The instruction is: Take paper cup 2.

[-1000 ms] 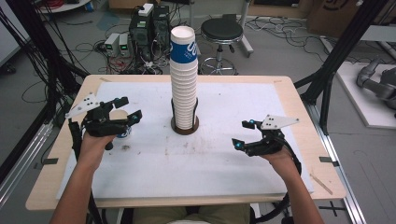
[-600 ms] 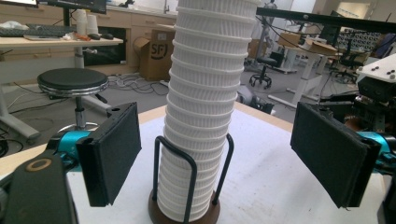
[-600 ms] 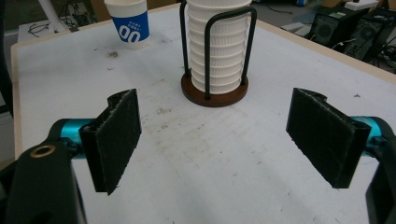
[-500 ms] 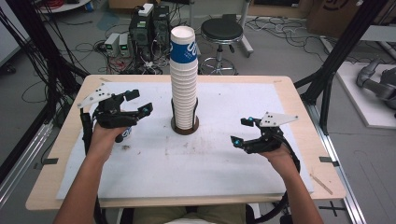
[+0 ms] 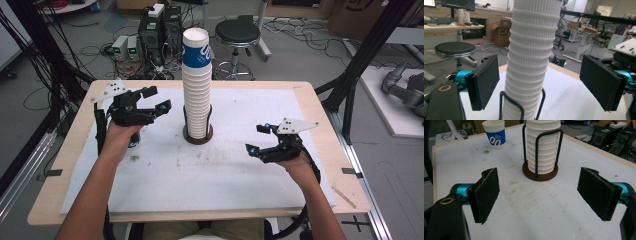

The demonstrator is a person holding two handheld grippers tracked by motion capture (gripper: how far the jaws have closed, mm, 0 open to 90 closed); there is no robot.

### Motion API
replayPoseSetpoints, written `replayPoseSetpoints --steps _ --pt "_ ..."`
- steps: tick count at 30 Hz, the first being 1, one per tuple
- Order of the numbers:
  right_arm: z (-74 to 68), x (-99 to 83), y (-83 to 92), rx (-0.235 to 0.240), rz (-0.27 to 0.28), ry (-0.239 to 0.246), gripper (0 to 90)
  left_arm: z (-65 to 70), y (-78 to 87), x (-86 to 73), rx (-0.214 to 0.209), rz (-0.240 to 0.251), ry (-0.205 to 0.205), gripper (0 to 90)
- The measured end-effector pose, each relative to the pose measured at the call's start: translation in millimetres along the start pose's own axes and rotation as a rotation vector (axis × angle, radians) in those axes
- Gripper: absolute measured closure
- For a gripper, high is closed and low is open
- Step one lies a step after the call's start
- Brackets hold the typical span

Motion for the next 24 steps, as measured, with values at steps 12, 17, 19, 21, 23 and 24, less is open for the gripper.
replayPoseSetpoints --steps 12,17,19,21,23,24 --pt "-0.5 1.3 0.3 0.015 0.006 -0.005 18.3 1.3 -32.4 29.9 -0.034 0.031 -0.062 13.5" --pt "-1.3 2.9 0.5 0.019 0.008 -0.005 18.3 -7.0 -49.5 33.6 -0.035 0.023 -0.061 12.7" --pt "-1.8 4.1 0.6 0.020 0.010 -0.004 18.3 -11.0 -55.3 32.1 -0.033 0.015 -0.060 12.7" --pt "-2.0 4.8 0.3 0.021 0.010 -0.004 18.3 -14.2 -60.5 30.0 -0.037 0.010 -0.057 12.7" --pt "-1.9 5.2 -0.4 0.023 0.010 -0.002 18.3 -15.1 -63.8 29.9 -0.051 0.022 -0.062 12.6" --pt "-2.0 5.2 -0.6 0.025 0.009 -0.002 18.3 -14.7 -65.6 30.5 -0.068 0.029 -0.065 12.6"
Point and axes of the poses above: each handheld gripper's, and its own axes: y roughly backward along the jaws, x roughly out of its top, z roughly to its right, the point moved 6 cm from there along -y, roughly forward along the jaws, and after that the axes turned 5 degrees about -z, right-handed, at the moved point
